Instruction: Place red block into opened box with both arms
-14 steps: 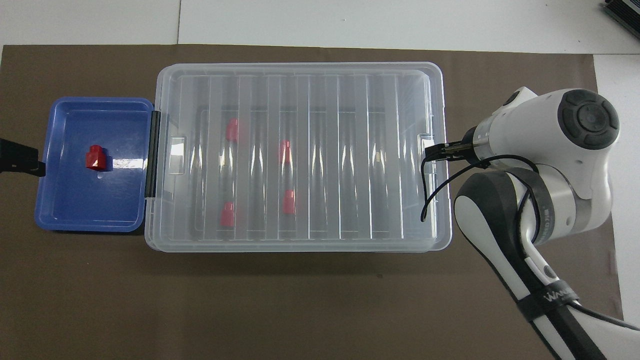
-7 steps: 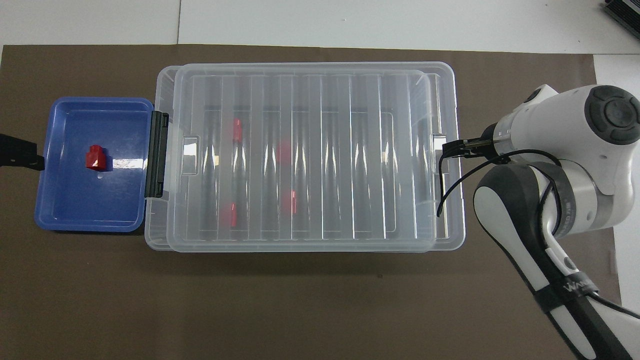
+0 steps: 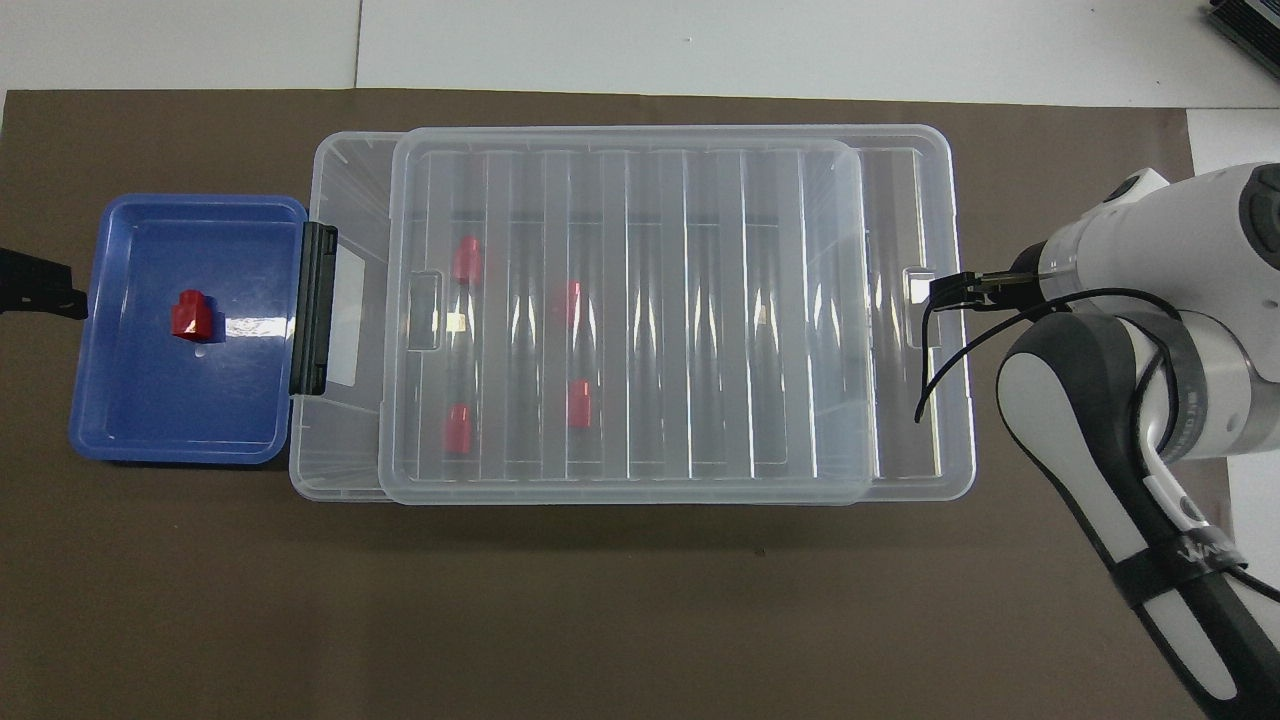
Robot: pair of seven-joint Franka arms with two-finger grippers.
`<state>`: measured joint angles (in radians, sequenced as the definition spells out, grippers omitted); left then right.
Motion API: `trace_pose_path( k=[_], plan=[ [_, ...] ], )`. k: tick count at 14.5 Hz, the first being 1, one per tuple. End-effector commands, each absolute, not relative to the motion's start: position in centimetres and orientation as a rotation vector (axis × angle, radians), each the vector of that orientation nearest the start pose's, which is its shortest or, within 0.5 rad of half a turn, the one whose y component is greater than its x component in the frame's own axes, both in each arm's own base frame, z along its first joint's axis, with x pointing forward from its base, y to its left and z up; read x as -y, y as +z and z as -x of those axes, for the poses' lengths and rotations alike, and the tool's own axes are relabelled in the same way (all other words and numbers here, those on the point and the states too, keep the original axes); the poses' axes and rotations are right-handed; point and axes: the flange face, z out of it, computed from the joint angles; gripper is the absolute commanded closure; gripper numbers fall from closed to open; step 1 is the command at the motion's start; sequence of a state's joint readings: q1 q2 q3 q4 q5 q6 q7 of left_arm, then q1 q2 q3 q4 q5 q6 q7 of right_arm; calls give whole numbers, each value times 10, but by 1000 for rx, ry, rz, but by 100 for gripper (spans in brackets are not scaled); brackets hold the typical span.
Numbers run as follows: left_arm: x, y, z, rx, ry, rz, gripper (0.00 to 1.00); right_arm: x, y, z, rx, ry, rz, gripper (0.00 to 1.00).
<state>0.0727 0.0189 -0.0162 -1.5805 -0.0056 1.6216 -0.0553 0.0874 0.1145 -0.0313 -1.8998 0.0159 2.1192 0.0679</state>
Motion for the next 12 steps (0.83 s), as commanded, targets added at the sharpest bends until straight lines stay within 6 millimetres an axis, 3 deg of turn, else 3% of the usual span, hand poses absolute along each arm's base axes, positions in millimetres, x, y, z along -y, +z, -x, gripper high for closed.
trace_pose_path(
  k=[1,5,7,12],
  plan=[
    [-37,588,-584,179,-53,3130,0,-17,449,-592,-24,-142,3138,0],
    [-61,528,-616,231,-84,3128,0,7,449,-592,-28,-141,3156,0],
    [-77,486,-617,265,-149,3121,0,14,449,-591,-35,-131,3161,0],
    [-79,412,-632,207,-173,3121,0,29,450,-588,-35,-103,3178,0]
  ],
)
